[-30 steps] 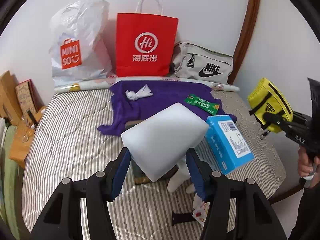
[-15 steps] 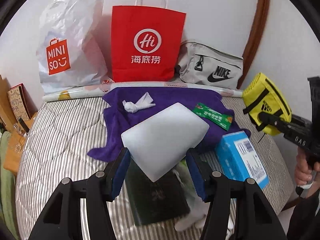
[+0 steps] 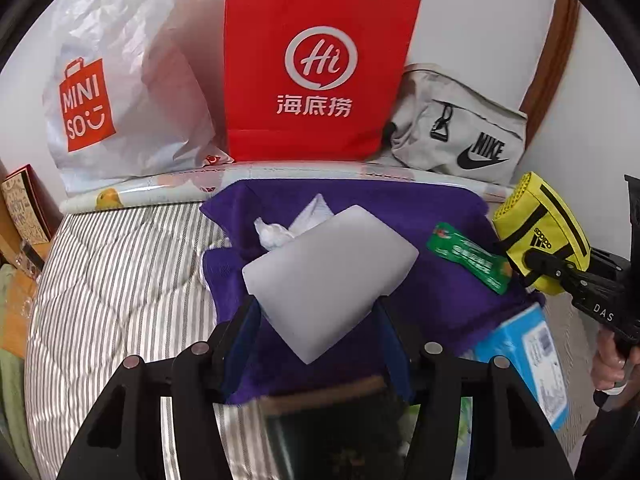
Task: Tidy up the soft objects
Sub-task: 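Carry the foam block and yellow pouch over the purple towel and open both grippers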
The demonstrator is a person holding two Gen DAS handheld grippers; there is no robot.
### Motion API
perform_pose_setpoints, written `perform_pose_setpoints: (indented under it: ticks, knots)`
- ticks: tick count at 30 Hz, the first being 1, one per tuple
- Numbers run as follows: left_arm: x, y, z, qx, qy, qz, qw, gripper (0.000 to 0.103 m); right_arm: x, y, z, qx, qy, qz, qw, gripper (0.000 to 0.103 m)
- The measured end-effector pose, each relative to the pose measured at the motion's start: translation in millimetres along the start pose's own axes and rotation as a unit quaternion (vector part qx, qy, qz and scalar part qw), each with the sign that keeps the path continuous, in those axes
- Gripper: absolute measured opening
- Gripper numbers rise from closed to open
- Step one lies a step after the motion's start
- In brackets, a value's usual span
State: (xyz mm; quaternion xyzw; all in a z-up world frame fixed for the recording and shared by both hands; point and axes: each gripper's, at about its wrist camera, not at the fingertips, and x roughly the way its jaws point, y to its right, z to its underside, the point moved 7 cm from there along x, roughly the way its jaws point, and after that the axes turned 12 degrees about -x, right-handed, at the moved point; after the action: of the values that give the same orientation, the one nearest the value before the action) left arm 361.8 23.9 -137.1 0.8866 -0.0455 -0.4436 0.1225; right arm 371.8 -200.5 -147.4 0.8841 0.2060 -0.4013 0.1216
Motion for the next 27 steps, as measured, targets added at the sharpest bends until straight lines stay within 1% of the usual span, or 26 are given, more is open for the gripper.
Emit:
perform_pose_setpoints:
  ticks: [5, 9, 14, 19, 21, 24, 26, 27]
  knots:
    - [23, -7, -8, -0.011, -0.023, 0.000, 0.9997, 0.056, 21, 4, 2, 0.003, -0.020, -0.014, 1.000, 0.022]
    - [40, -8, -10, -0.021, -0.040, 0.003, 0.9990, 0.056, 35, 5, 7, 0.018, -0.031, -0.028, 0.999, 0.023]
    - [57, -6, -14, -0.017, -0.052, -0.008, 0.9985, 0.057, 51, 2, 8, 0.018, -0.045, -0.040, 0.998, 0.023]
    - [74, -8, -18, -0.020, -0.067, -0.014, 0.9974, 0.058, 65, 1, 9, 0.017, -0.058, -0.041, 0.997, 0.023]
    - [78, -8, -19, -0.024, -0.072, -0.009, 0.9971, 0.058, 69, 2, 10, 0.016, -0.065, -0.039, 0.997, 0.023]
    - [84, -7, -18, -0.022, -0.081, -0.008, 0.9965, 0.058, 72, 4, 12, 0.015, -0.072, -0.038, 0.997, 0.026]
    - [87, -6, -16, -0.022, -0.091, -0.007, 0.9955, 0.061, 73, 5, 11, 0.018, -0.072, -0.042, 0.996, 0.027]
    - [88, -6, -15, -0.024, -0.098, -0.005, 0.9949, 0.063, 73, 6, 10, 0.020, -0.071, -0.045, 0.996, 0.031]
